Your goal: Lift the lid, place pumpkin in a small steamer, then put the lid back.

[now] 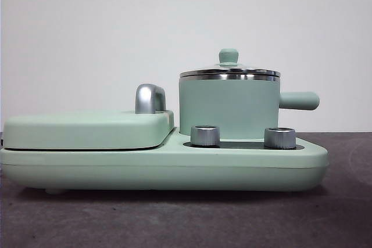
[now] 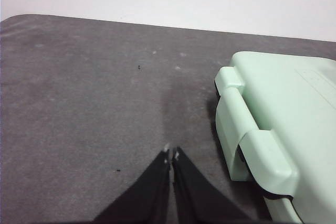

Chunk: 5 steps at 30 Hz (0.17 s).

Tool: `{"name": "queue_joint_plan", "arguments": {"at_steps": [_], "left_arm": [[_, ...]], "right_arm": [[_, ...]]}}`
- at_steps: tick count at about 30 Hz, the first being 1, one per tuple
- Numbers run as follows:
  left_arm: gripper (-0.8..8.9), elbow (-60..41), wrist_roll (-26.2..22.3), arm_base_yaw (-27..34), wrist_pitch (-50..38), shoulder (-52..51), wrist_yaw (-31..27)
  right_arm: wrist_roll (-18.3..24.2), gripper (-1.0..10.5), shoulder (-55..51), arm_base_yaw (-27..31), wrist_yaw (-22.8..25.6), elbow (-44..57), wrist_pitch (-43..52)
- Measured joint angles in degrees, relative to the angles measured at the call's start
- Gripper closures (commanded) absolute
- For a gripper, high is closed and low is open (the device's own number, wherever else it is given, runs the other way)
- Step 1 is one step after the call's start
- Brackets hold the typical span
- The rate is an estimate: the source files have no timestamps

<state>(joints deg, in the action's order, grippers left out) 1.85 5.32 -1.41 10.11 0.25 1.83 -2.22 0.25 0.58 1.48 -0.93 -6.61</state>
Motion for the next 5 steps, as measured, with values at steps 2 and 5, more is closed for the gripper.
{"name": "queue_joint_plan", "arguments": {"at_steps": [2, 5], "left_arm": [[8.04, 0.0, -0.02, 0.0, -0.02, 0.0, 0.0], [8.04, 0.0, 0.0, 0.0, 0.0, 0.0, 0.0]], "right_arm": [[0.0, 9.3, 0.0, 0.0, 0.0, 0.0, 0.0], [0.0, 9.3, 0.0, 0.0, 0.0, 0.0, 0.0]]}}
